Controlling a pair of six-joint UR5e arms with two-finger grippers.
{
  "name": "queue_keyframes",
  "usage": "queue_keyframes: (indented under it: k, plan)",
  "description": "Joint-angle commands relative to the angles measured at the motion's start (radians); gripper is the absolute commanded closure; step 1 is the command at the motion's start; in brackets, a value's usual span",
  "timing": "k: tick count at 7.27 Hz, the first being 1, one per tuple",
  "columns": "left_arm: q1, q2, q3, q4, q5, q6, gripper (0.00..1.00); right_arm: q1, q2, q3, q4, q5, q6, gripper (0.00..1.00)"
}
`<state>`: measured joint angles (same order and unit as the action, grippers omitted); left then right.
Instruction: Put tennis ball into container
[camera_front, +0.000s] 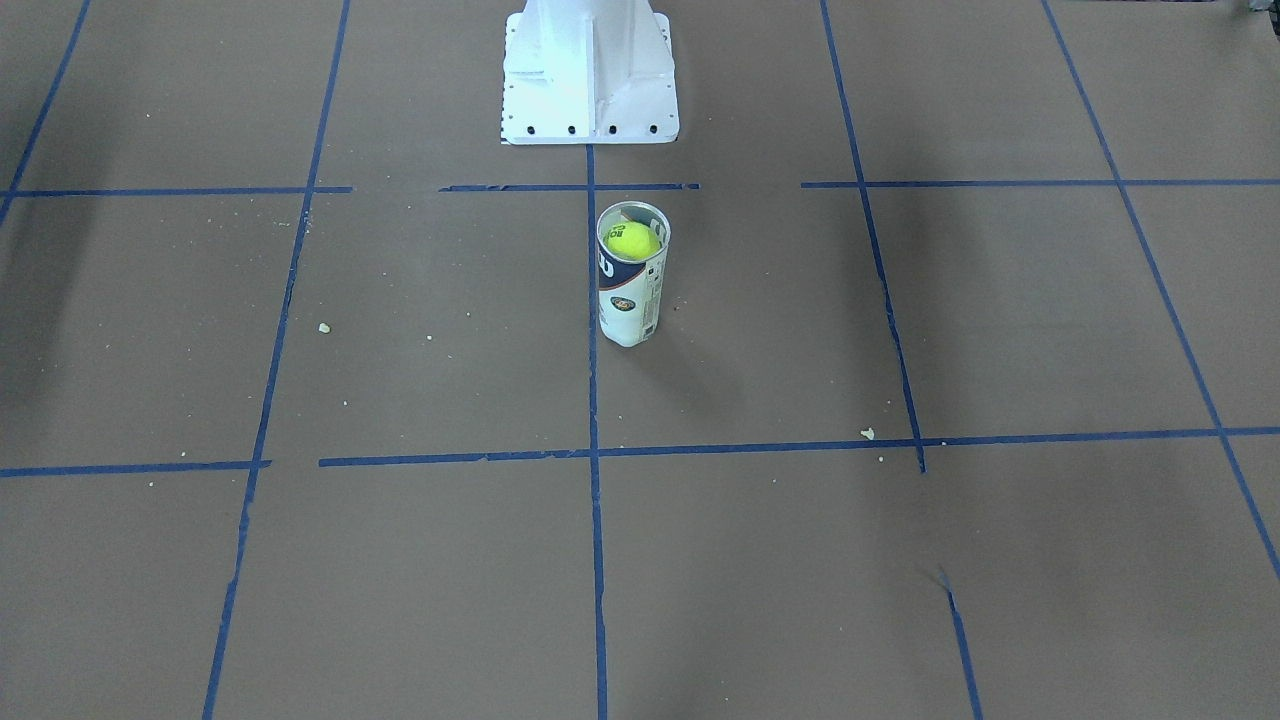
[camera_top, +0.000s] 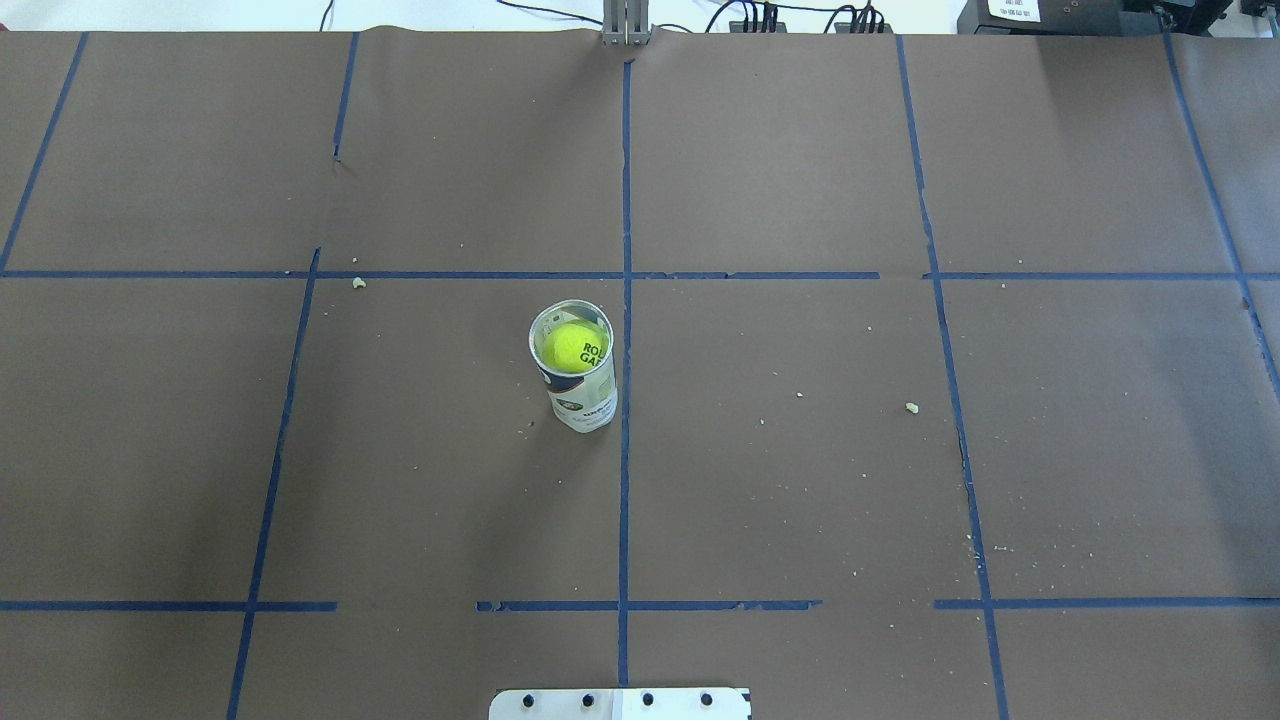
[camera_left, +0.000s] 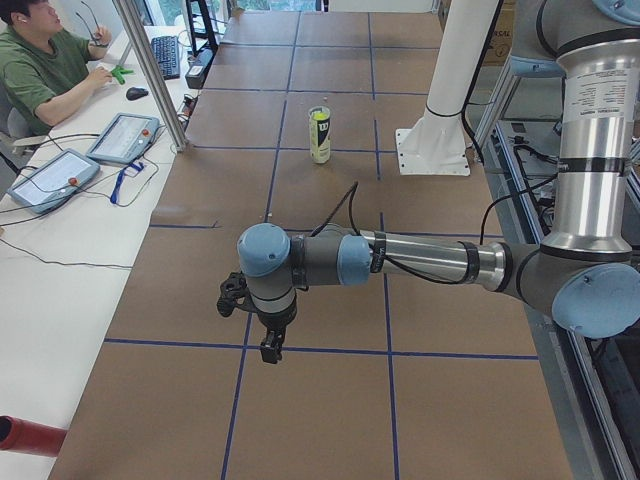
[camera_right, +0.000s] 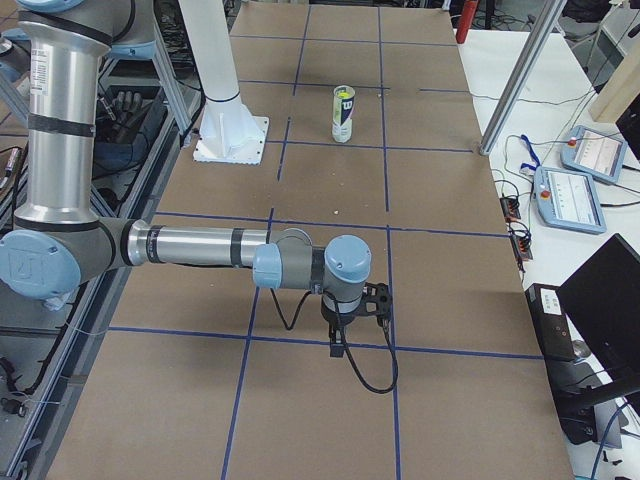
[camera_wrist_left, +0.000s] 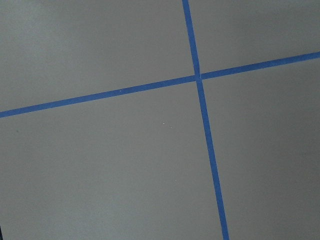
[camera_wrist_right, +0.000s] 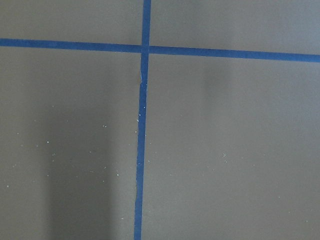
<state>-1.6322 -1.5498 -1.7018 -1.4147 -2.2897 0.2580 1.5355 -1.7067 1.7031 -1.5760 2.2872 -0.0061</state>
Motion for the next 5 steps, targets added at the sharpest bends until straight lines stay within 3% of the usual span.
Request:
queue_keyframes:
  k: [1, 5]
  plan:
    - [0.0, -0.001, -0.002, -0.001, -0.001, 0.001, 0.0, 0.0, -0.001, 0.0, -0.001, 0.0, 0.0, 0.0]
    - [0.0, 0.0, -0.021, 0.003, -0.001, 0.001, 0.0, 0.0, -0.001, 0.0, 0.001, 0.0, 0.0, 0.0]
